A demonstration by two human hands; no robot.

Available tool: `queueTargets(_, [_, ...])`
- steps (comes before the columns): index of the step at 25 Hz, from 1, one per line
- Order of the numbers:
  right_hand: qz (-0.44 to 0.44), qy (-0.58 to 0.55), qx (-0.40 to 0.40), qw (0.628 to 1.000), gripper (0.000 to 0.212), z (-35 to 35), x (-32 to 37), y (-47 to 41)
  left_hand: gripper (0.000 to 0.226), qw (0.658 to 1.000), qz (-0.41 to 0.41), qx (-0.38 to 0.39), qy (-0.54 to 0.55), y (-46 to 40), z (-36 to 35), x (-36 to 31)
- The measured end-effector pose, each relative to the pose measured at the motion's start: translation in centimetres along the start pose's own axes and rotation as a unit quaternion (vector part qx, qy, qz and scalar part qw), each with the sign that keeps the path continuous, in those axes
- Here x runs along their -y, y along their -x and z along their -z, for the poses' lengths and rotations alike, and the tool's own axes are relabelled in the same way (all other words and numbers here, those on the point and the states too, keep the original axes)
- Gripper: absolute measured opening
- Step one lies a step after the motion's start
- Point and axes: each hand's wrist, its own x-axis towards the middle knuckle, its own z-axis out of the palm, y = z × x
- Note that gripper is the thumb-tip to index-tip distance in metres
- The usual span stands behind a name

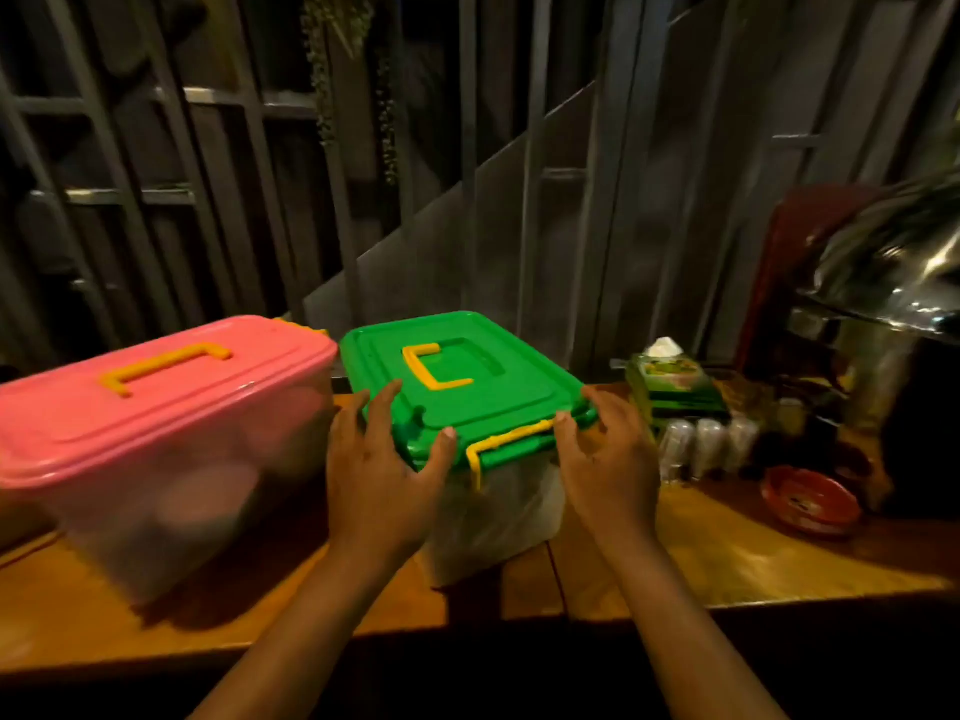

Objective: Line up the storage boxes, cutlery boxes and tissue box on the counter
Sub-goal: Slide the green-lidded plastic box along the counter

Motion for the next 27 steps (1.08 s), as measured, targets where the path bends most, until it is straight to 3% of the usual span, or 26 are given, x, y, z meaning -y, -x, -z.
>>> queueTargets(3, [-0.091,-0.093,0.019,0.991,0.064,-1.9,-0.3,-1.5,0.097,0.987,0.102,0.029,0.117,-0.1,-0.8,0.4])
queueTargets(6, [-0.126,-0.145,0.048,0.980,0.067,-2.6,-0.6,-2.4,0.095,0.969,0.154,0.000,0.192,-0.1,-2.1,0.3])
queueTargets(11, [-0.115,-0.179,0.060,0.975,0.046,-2.6,-2.0,-2.9,0.067,0.964,0.182,-0.043,0.191,-0.5,-3.0,-0.5])
queueTargets(18, [-0.129,-0.213,0.103,0.963,0.048,-1.9,-4.1,-5.7,0.072,0.967,0.182,-0.047,0.171,0.7,-5.1,-4.1])
queueTargets(21, [-0.143,-0.217,0.103,0.960,0.039,-1.6,-5.4,-7.3,0.080,0.968,0.184,-0.020,0.171,1.5,-6.3,-5.7])
queueTargets(27, [-0.170,-0.222,0.078,0.957,0.041,-2.0,-7.7,-9.7,0.070,0.969,0.190,0.022,0.159,1.9,-8.2,-8.1])
